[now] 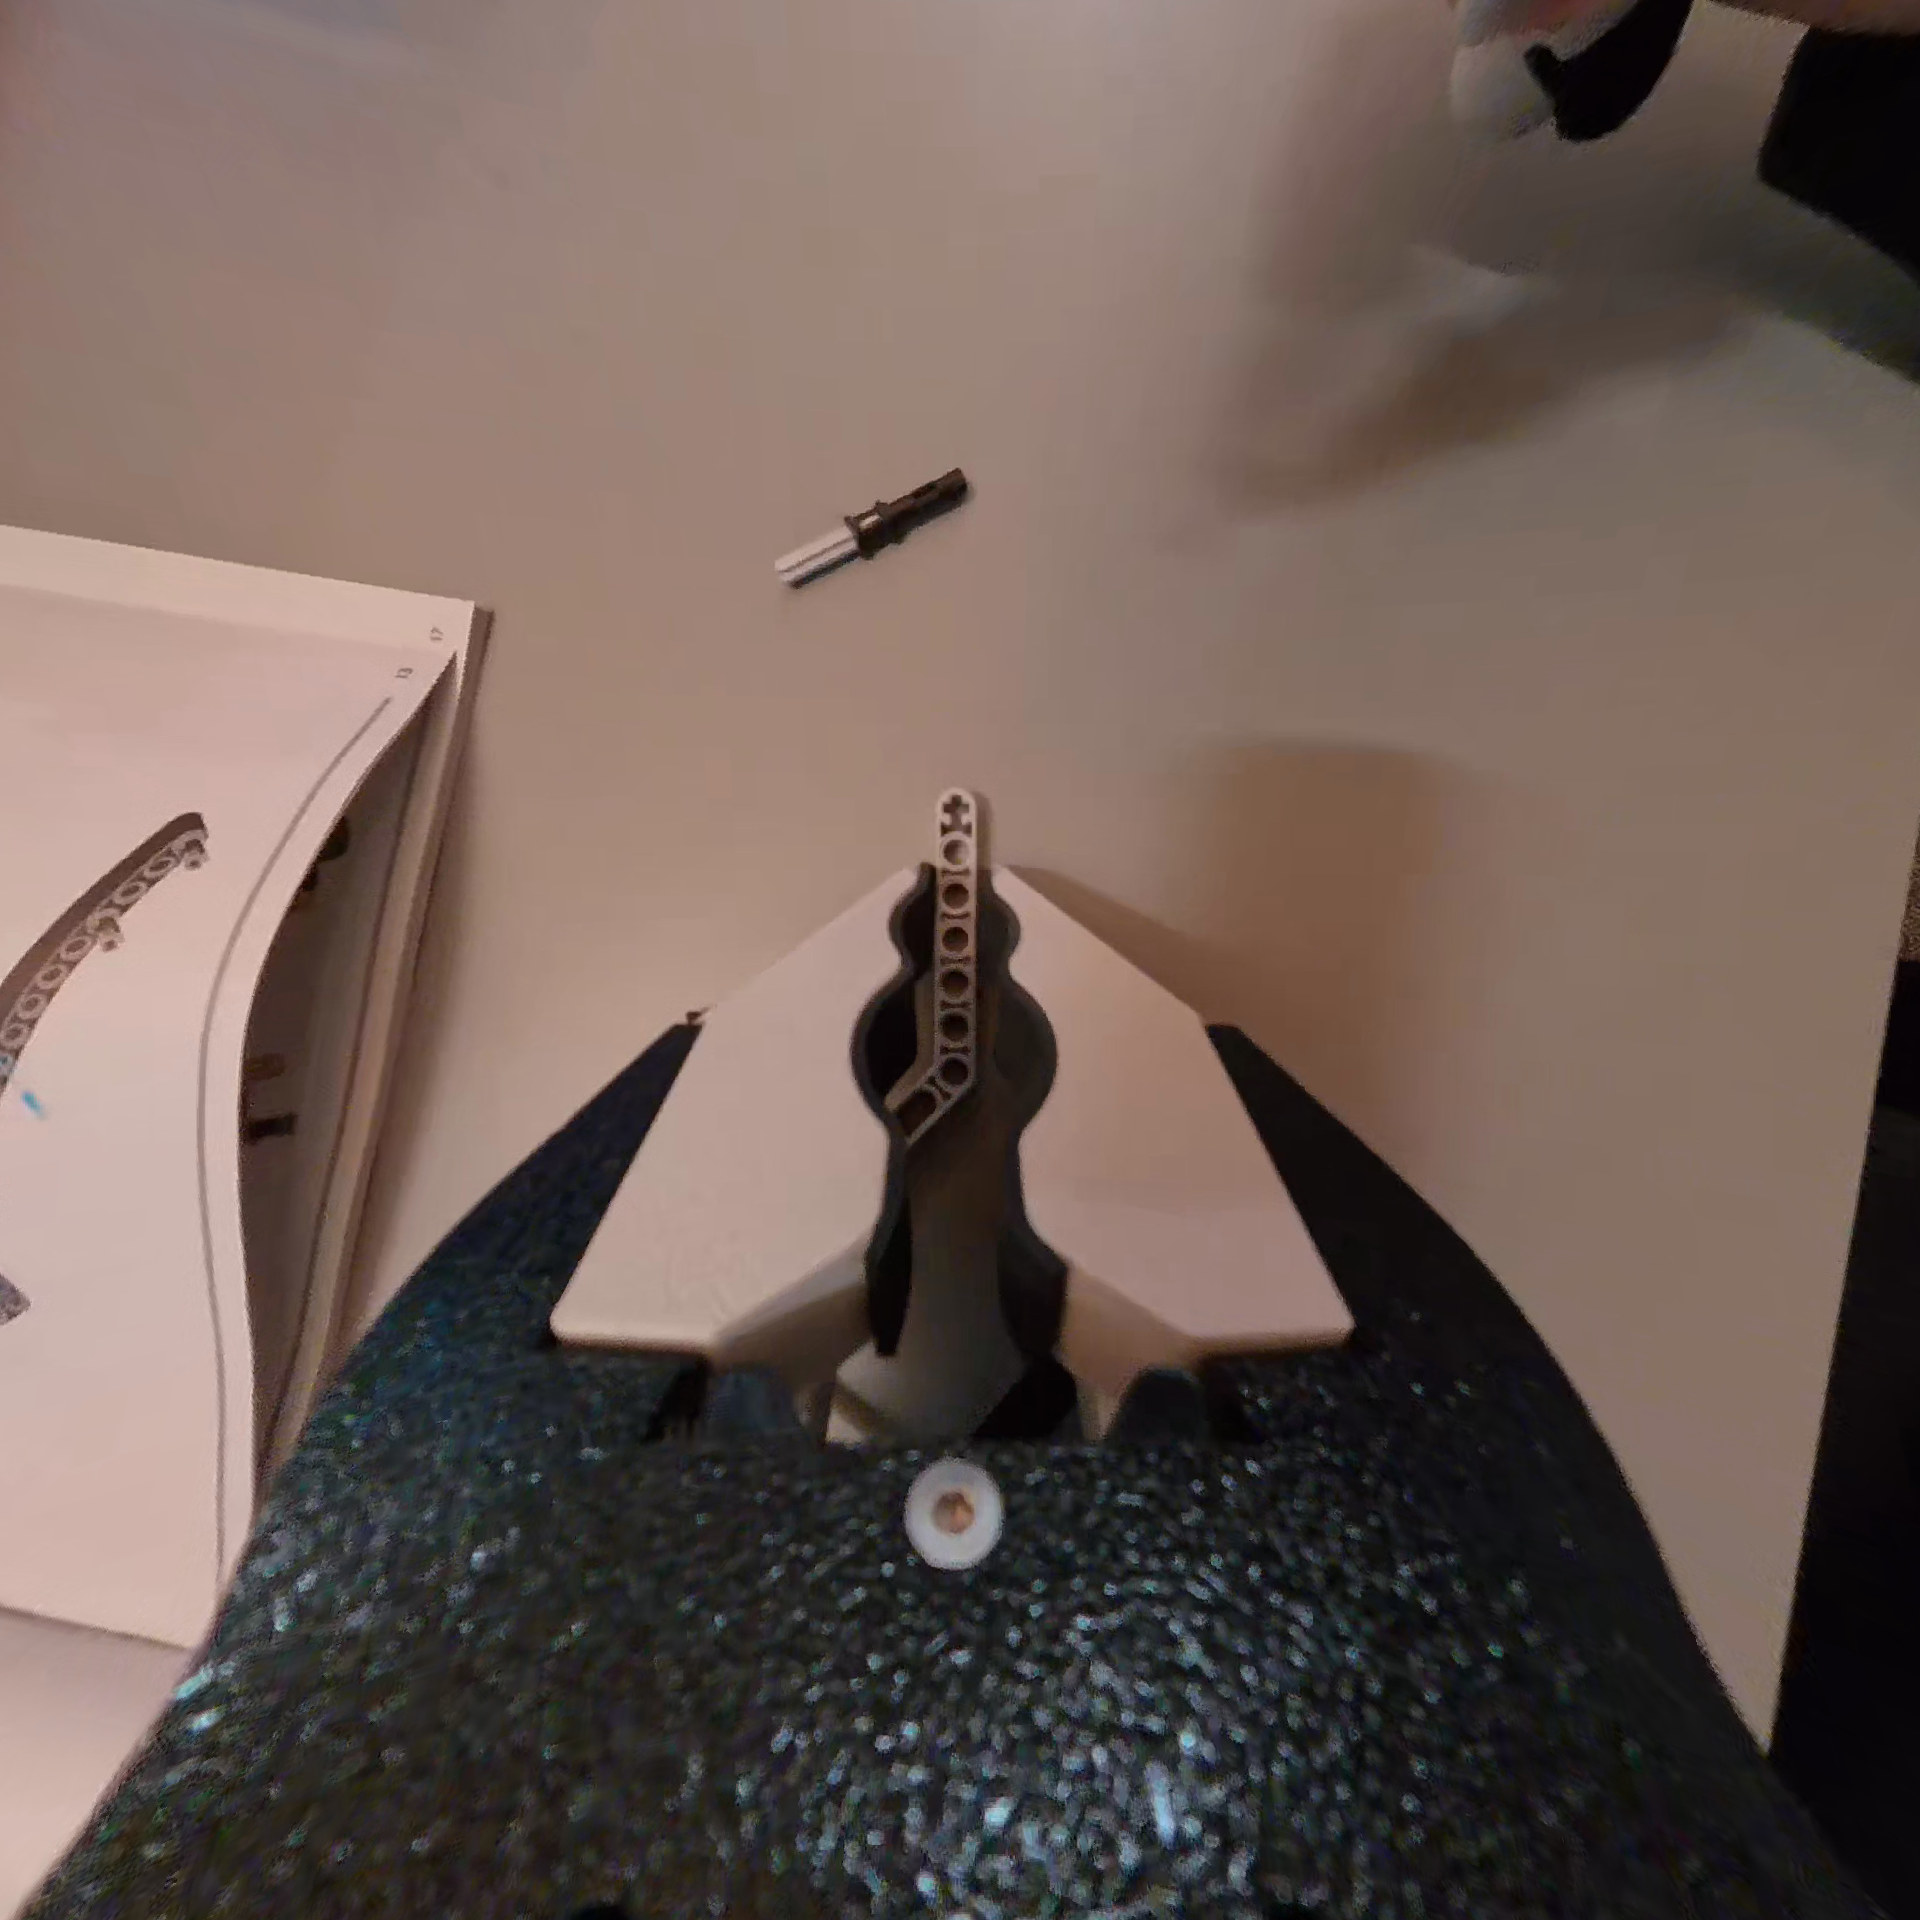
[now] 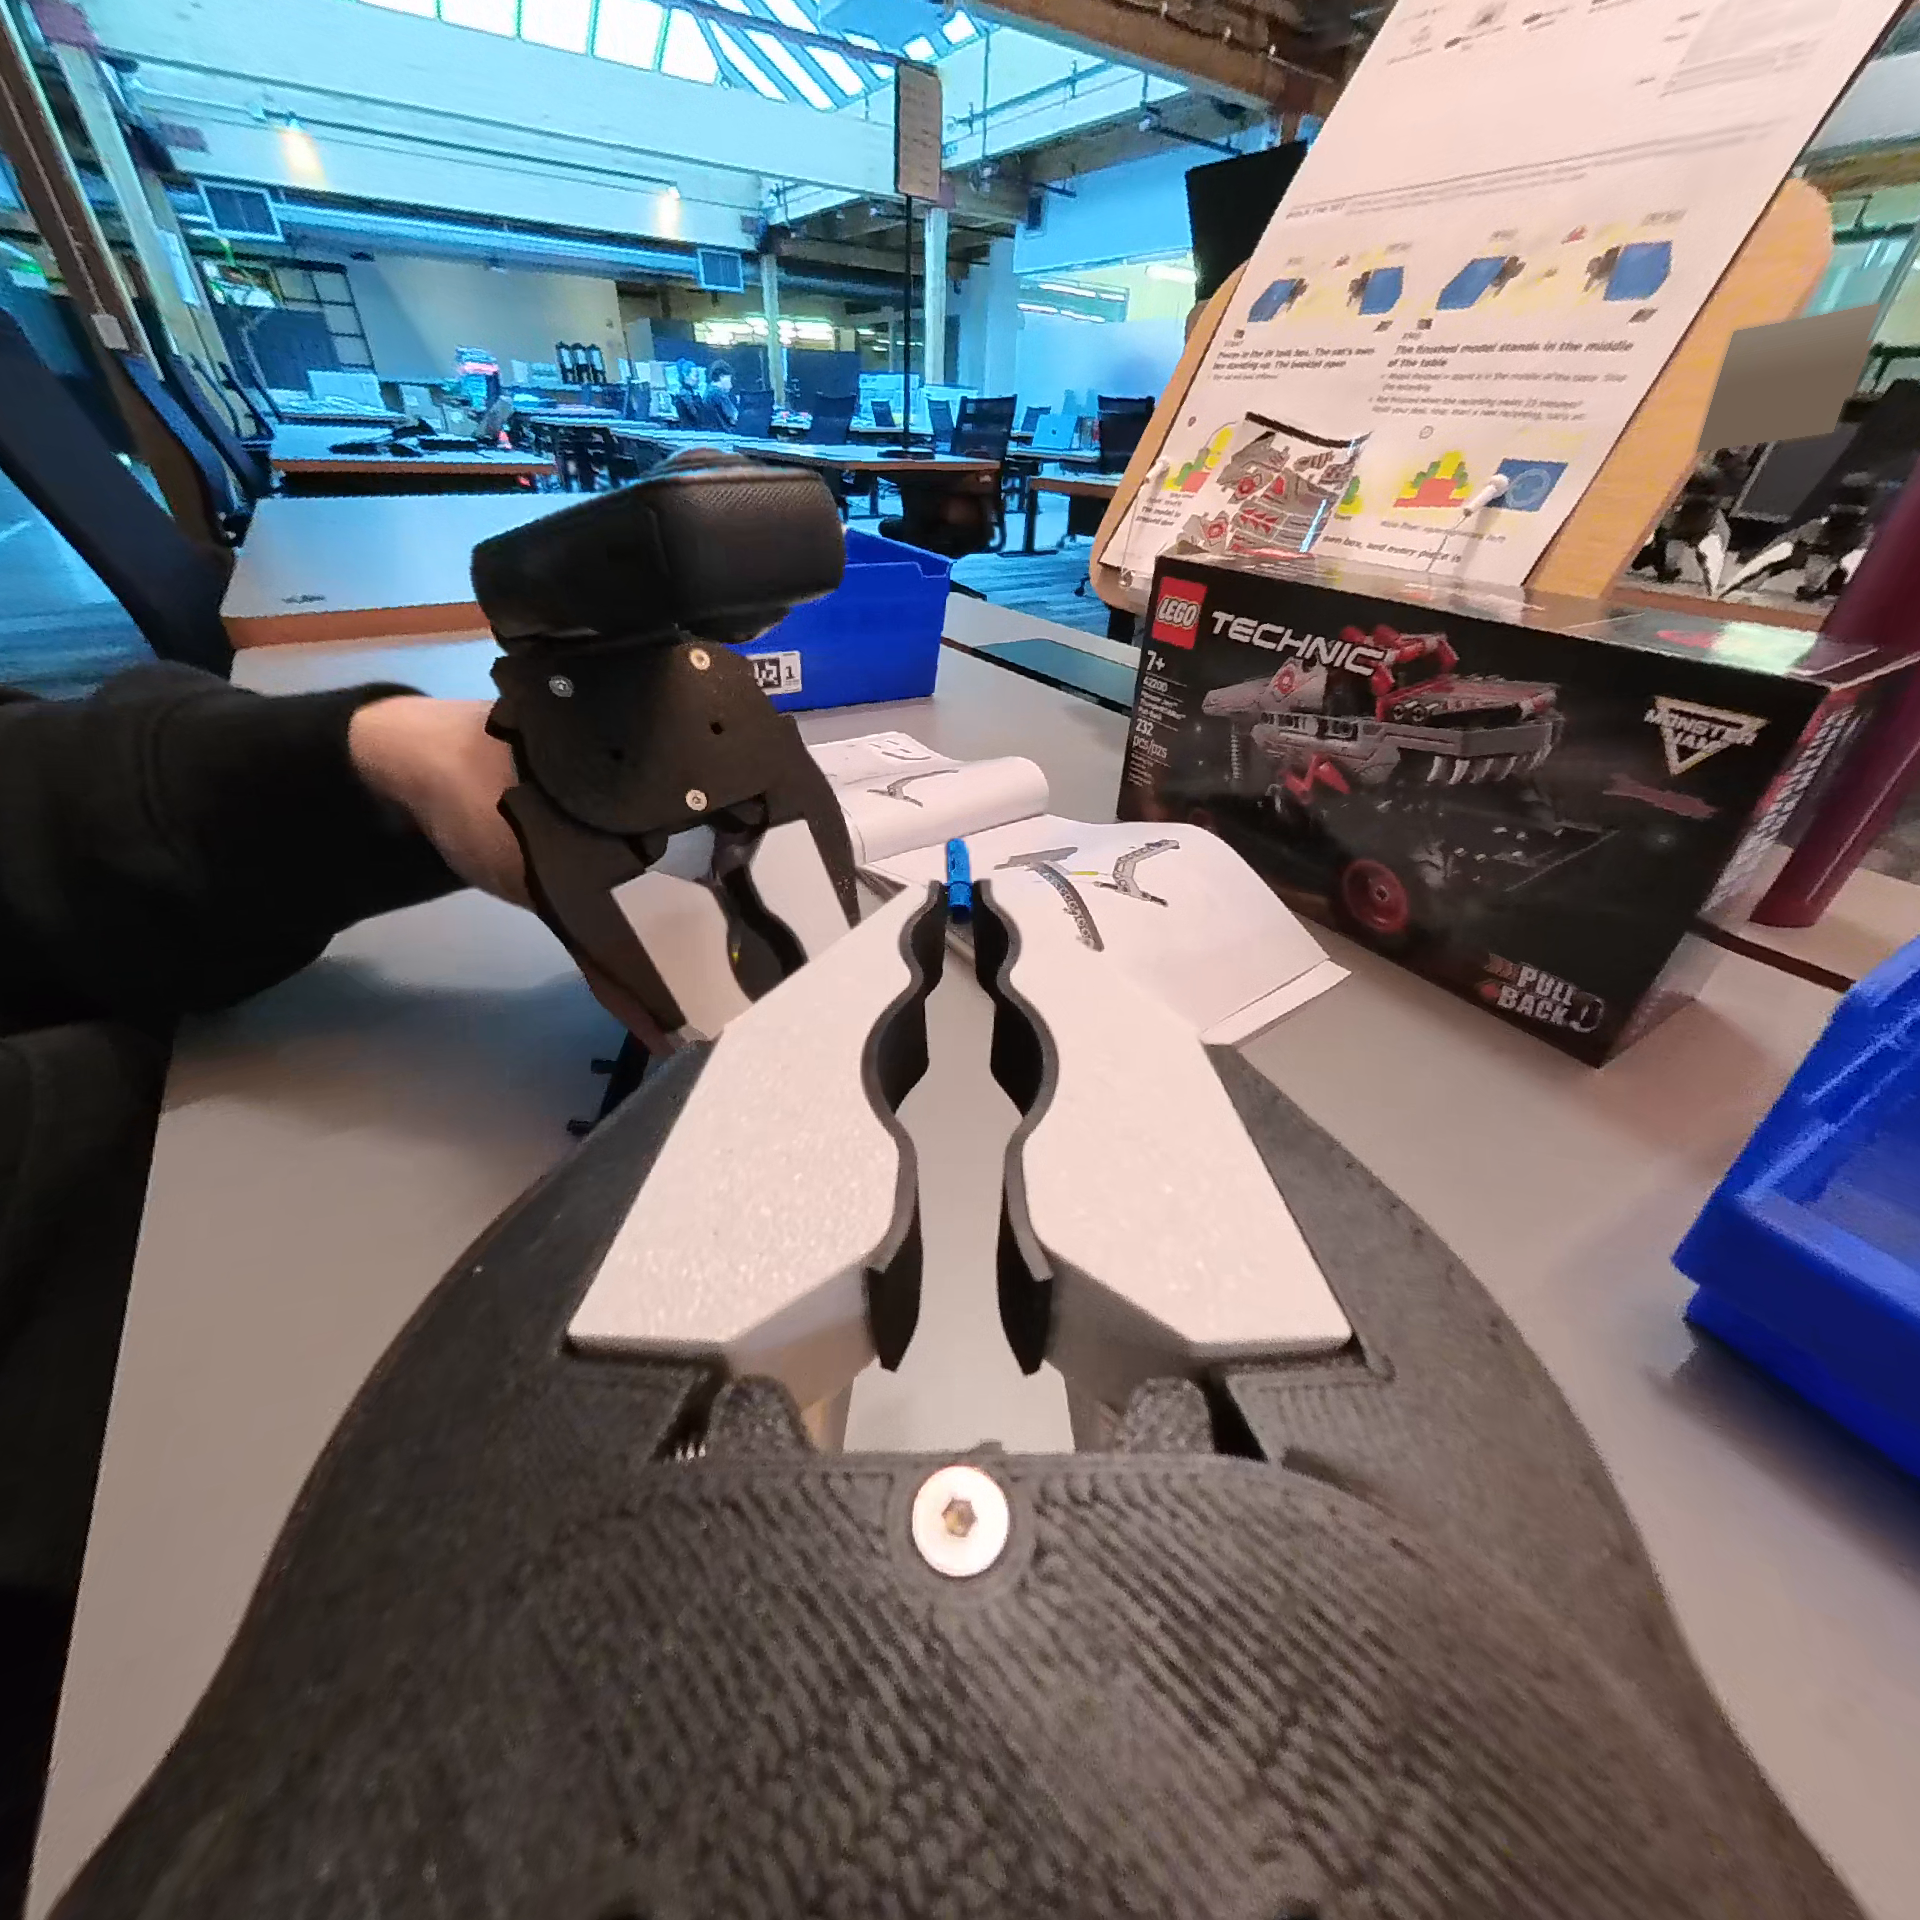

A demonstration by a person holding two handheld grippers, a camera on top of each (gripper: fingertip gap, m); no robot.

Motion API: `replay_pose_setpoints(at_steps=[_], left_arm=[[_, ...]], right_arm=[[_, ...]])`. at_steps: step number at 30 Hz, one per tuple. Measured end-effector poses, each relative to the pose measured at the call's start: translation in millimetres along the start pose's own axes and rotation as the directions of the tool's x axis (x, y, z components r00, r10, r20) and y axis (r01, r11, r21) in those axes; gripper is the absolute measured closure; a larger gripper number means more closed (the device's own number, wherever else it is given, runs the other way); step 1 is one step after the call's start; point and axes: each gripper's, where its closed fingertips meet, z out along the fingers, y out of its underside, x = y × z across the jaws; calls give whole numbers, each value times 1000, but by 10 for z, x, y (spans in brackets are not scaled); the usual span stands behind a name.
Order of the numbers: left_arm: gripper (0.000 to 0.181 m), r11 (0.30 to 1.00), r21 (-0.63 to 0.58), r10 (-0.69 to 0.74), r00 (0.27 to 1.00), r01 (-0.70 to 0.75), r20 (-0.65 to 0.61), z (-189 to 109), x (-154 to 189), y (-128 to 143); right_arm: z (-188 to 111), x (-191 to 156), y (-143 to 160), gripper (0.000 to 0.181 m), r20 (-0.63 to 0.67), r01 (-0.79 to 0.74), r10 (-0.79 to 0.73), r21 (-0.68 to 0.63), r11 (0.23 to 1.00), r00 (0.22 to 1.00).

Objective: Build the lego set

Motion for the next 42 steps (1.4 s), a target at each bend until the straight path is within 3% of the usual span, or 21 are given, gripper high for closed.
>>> replay_pose_setpoints(at_steps=[1, 4, 6, 9, 11, 15, 17, 22, 38, 42], left_arm=[[176, 1000, 10, 9, 1000, -9, -1, 5, -3, -7], [176, 998, 59, 22, 999, -25, 47, -30, -84, -46], [176, 971, 233, -50, 999, 48, 2, -214, -70, -259], [176, 794, 544, -161, 957, 271, -242, -781, -16, -678], [176, 648, 647, -144, 899, 402, -415, -1150, 9, -825], [176, 423, 681, -50, 766, 598, -641, -1565, 9, -883], [176, 379, 663, -14, 721, 645, -693, -1619, 34, -884], [176, 363, 636, 51, 667, 681, -743, -1662, 128, -927], [176, 389, 665, 33, 712, 637, -702, -1615, 147, -931], [176, 424, 671, 10, 737, 608, -675, -1573, 144, -916]], right_arm=[[10, 0, 4, 179, 1, -9, 9, 2, 1000, 1000], [39, -19, 26, 179, 8, -9, 9, -15, 1000, 1000], [50, -71, -29, 179, 29, 3, -3, 0, 1000, 1000], [57, -167, -249, 179, 69, -18, 12, 91, 996, 998], [63, -237, -398, 179, 101, -42, 26, 152, 988, 995], [139, -398, -580, 179, 166, -78, 44, 208, 975, 985], [182, -474, -635, 179, 184, -76, 36, 216, 974, 982], [250, -552, -649, 179, 188, -52, 16, 189, 981, 982], [266, -516, -644, 179, 170, -66, 32, 199, 978, 985], [271, -504, -598, 179, 160, -52, 25, 169, 984, 987]])
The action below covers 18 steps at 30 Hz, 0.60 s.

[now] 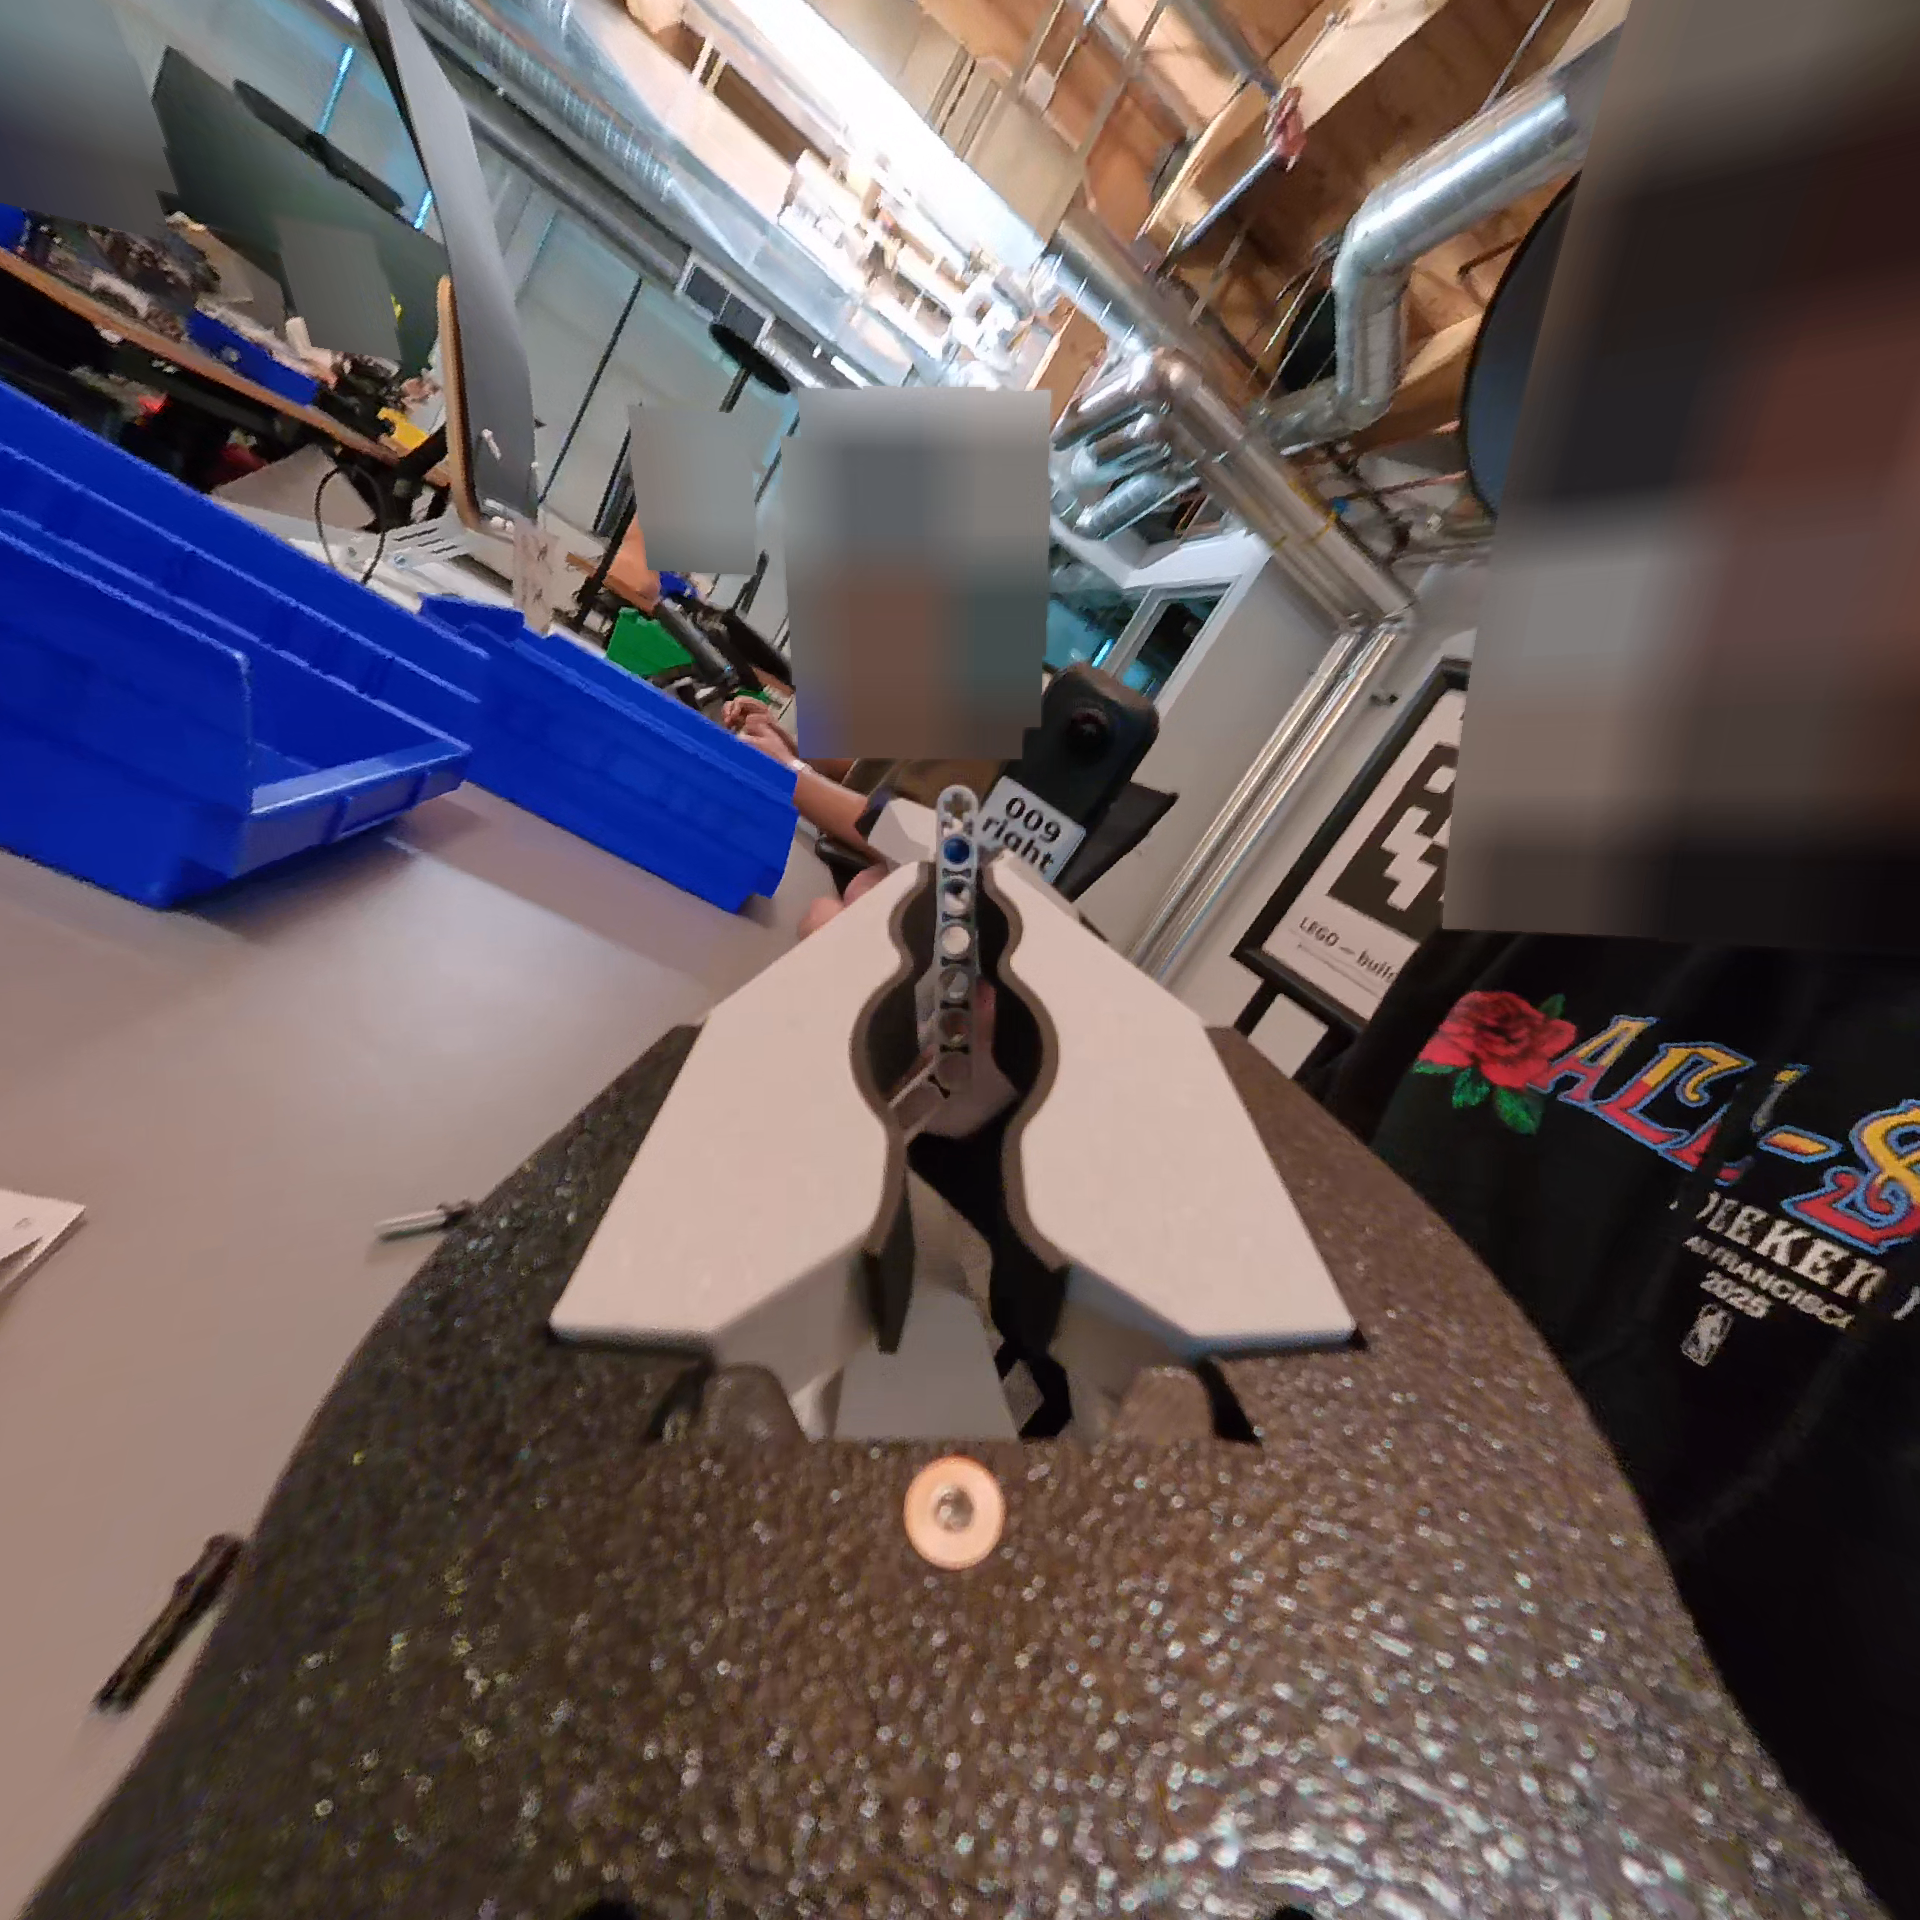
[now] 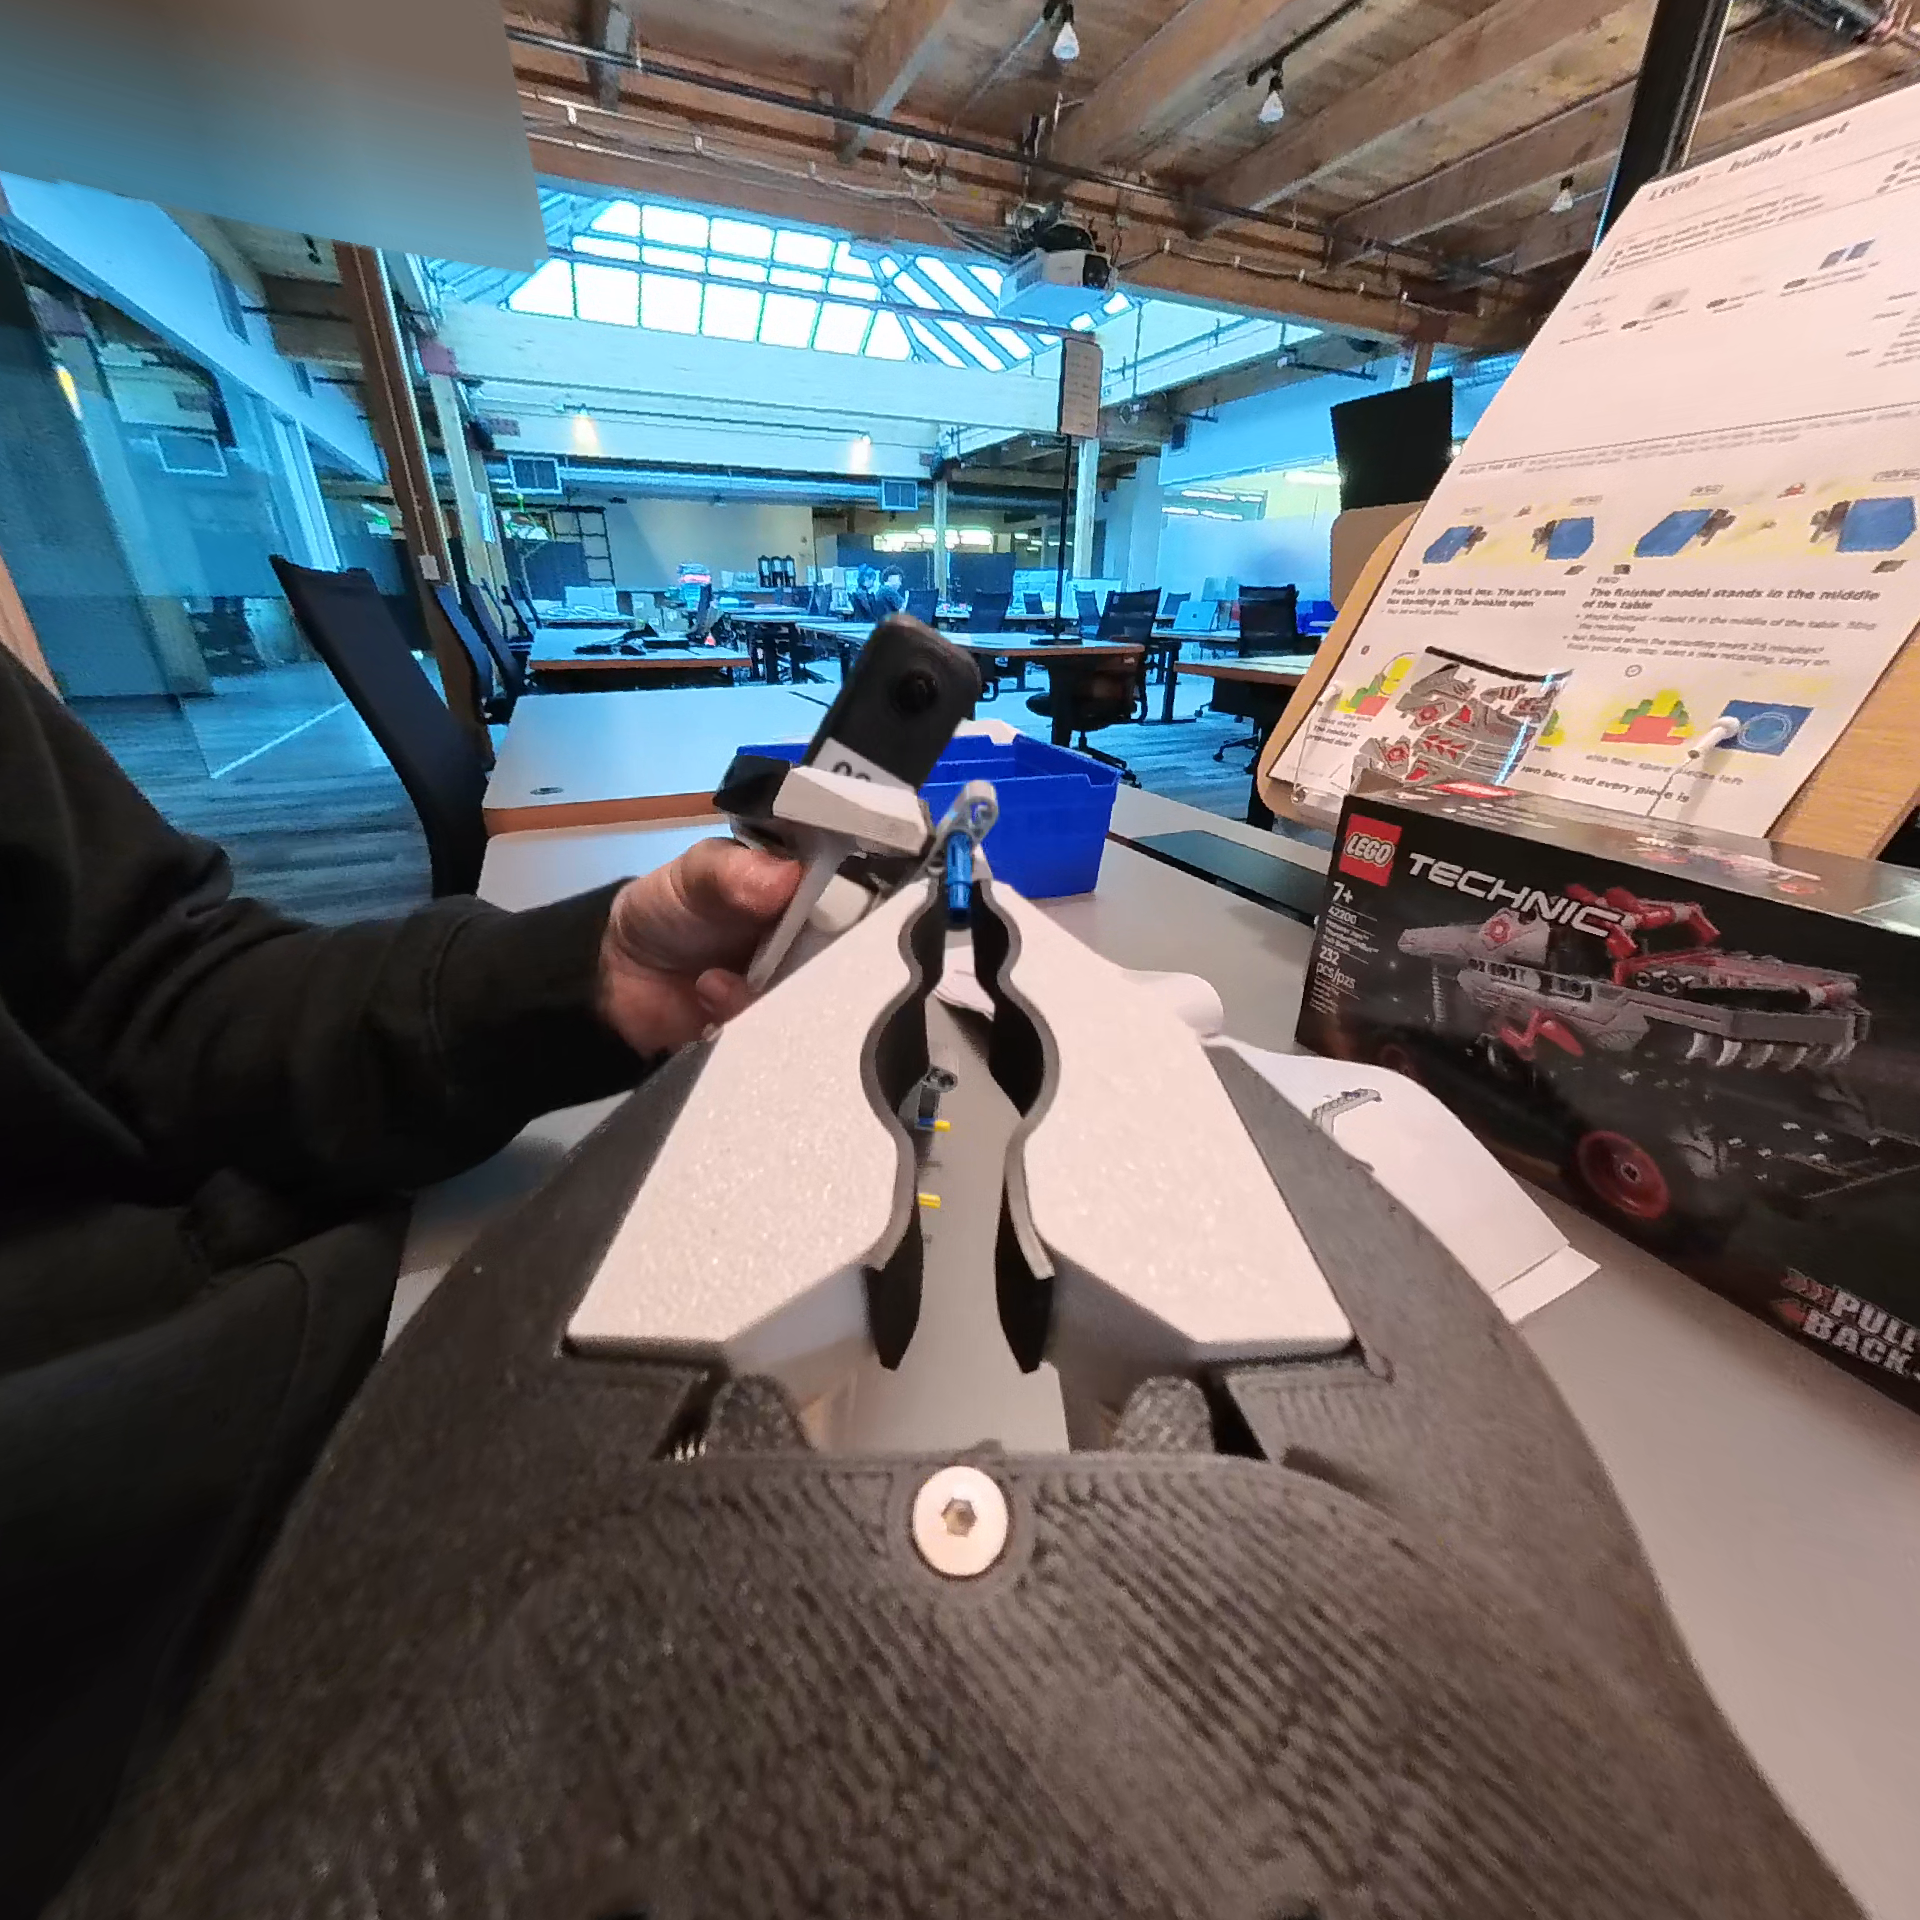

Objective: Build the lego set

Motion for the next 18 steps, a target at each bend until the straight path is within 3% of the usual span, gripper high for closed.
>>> replay_pose_setpoints(at_steps=[4, 12, 18], left_arm=[[176, 995, -97, 26, 998, -21, 55, 7, -49, 101], [176, 941, -312, 181, 974, -132, 136, -26, -161, 318], [176, 922, -350, 220, 969, -167, 117, -33, -150, 352]], right_arm=[[-17, 8, 74, 179, 13, -11, 11, -30, 999, 1000], [-70, -19, 267, 179, 12, 200, -202, -223, 954, 979], [-91, -46, 288, 179, 32, 215, -214, -248, 944, 976]])
